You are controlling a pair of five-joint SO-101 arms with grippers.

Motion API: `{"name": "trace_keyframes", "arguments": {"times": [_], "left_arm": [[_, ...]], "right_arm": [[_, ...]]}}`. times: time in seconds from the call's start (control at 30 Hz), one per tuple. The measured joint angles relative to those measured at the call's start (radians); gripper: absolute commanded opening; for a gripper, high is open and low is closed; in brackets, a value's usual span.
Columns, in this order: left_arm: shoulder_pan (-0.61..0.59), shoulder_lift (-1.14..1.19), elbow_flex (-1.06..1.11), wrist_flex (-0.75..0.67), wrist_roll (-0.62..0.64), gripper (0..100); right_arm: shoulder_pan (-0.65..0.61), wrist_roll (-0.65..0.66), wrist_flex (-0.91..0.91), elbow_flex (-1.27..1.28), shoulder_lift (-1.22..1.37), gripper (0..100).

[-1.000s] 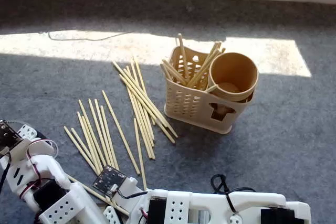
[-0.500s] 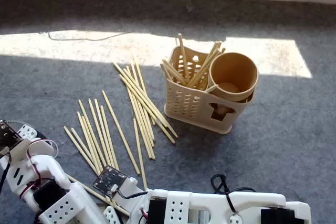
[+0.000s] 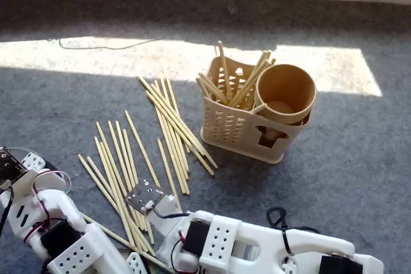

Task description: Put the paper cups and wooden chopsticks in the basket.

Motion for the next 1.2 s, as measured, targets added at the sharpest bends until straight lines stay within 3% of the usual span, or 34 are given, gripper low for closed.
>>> {"name": "trace_keyframes", "arguments": {"times": [0.23,0.57,0.77,1.2], "left_arm": [[0.0,0.0,0.0,0.0,0.0,2],[0.0,0.0,0.0,0.0,0.0,2],[0.0,0.0,0.0,0.0,0.0,2],[0.0,0.0,0.0,0.0,0.0,2]], "right_arm": [[0.124,0.058,0.0,0.0,0.0,11.9],[0.172,0.058,0.069,-0.066,-0.064,11.9],[0.272,0.061,0.058,-0.078,-0.112,11.9],[0.288,0.061,-0.055,-0.091,0.195,11.8]]}}
